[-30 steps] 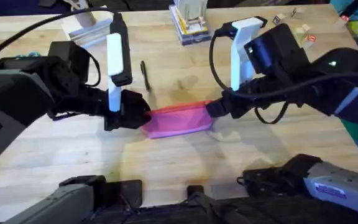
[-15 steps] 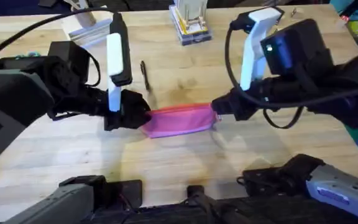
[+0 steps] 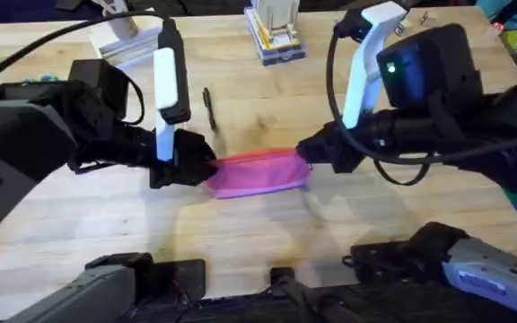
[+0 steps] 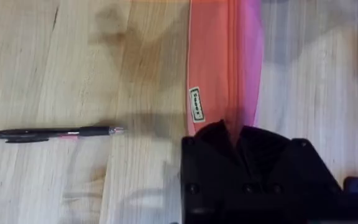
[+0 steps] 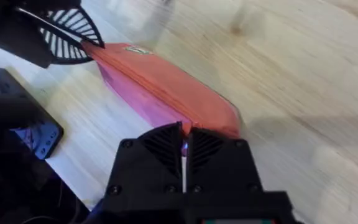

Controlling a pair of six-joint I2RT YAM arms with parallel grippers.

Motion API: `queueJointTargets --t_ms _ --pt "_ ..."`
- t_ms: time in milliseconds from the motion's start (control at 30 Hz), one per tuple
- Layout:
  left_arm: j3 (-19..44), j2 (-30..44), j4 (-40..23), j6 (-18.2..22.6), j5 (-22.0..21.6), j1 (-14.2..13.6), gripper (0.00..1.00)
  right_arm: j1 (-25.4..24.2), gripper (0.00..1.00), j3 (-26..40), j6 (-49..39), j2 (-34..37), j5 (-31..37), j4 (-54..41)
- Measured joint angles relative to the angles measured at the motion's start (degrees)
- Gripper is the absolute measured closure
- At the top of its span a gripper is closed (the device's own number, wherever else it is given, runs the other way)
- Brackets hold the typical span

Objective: Unzip the bag, pick up the pens from the table one at a time and place them inside, then zip the bag closed.

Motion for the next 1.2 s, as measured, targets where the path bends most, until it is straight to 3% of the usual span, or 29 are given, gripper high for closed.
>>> queueJointTargets --t_ms 400,667,867,1033,1067,1200 --pt "0.0 0.0 0.2 0.0 -0.1 0.0 0.959 10.6 0.972 0.8 5.0 9.2 -0.3 13.3" --pt "0.0 0.0 0.2 0.0 -0.1 0.0 0.959 17.7 0.972 6.7 8.4 19.1 -0.3 19.1" --pt "0.0 0.0 0.2 0.0 0.0 0.0 0.959 21.0 0.972 10.8 9.0 23.8 -0.2 19.6" --pt "0.0 0.0 0.2 0.0 0.0 0.0 0.959 20.9 0.957 11.0 9.1 23.9 -0.3 19.2" --pt "0.0 0.0 0.2 0.0 0.1 0.0 0.959 20.7 0.872 11.0 9.3 23.9 -0.4 19.0" --pt "0.0 0.0 0.0 0.0 0.1 0.0 0.959 19.0 0.29 11.9 9.3 23.2 -0.7 16.0"
